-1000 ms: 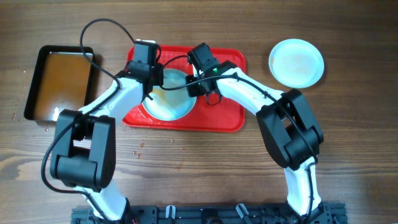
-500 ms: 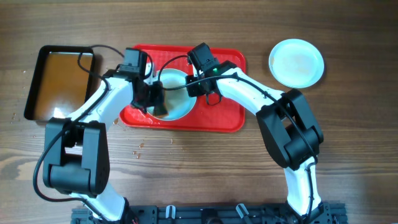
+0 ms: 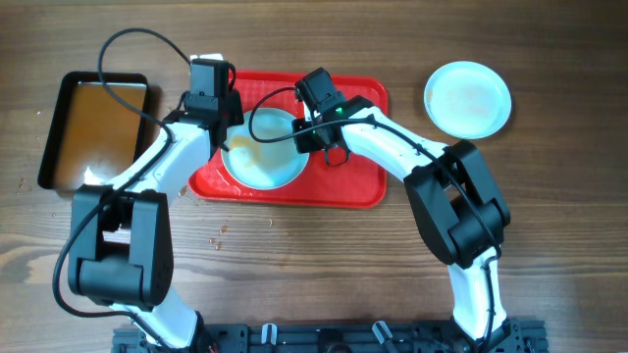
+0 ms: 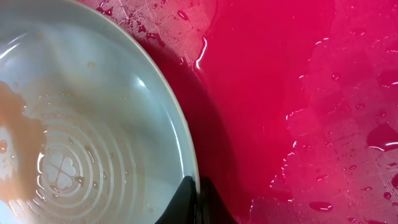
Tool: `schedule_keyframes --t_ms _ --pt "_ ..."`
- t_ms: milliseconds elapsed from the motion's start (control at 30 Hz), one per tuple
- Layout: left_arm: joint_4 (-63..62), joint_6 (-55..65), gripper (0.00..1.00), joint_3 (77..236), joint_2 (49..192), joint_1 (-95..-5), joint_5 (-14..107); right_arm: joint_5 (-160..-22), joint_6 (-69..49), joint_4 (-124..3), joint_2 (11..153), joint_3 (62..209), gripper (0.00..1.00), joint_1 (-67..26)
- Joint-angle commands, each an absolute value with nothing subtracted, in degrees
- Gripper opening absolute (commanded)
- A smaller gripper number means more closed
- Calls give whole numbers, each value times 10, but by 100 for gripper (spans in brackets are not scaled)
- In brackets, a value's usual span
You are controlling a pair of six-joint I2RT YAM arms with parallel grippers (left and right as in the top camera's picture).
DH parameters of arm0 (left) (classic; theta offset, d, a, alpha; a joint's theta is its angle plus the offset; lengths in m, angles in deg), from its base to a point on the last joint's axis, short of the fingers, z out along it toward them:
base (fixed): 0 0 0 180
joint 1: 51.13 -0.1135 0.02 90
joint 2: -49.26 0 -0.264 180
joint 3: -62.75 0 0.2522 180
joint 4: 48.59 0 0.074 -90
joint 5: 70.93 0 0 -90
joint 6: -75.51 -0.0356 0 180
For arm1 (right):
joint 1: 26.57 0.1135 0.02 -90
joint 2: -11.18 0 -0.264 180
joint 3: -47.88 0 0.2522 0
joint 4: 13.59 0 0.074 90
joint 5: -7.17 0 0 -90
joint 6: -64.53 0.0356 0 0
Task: Clean dirty plates on tray and stack at the side
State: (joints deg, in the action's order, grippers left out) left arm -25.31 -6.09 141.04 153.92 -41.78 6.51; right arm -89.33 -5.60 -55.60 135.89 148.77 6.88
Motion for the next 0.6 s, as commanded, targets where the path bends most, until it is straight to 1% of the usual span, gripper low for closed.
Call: schedule_keyframes --t_ms 0,33,67,133,167,200,300,400,433,467,567 --pt "-280 54 4 1413 1527 -425 125 -871 -60 -570 1382 1470 4 66" --pt "-278 71 4 1413 1511 -433 181 -871 -60 -574 1381 1470 4 66" --pt "-271 74 4 1413 1484 -449 262 -871 -63 -575 1377 1471 4 66" --pt "-234 74 4 1413 1447 -470 316 -867 -85 -579 1360 1476 4 66" --pt "-213 74 4 1413 1434 -477 317 -865 -93 -580 1350 1479 4 66" --pt "-161 74 4 1413 1407 -497 309 -853 -104 -578 1326 1483 4 66" --pt "-54 74 4 1413 1394 -545 295 -771 -119 -577 1267 1487 4 66" --pt "18 74 4 1413 1403 -562 295 -631 -178 -591 1188 1487 4 67" --pt "23 74 4 1413 1406 -561 298 -598 -195 -589 1171 1487 4 68" --pt "26 74 4 1413 1410 -556 306 -546 -235 -583 1143 1487 4 72" --pt "25 74 4 1413 1412 -540 321 -458 -344 -568 1096 1487 4 88"
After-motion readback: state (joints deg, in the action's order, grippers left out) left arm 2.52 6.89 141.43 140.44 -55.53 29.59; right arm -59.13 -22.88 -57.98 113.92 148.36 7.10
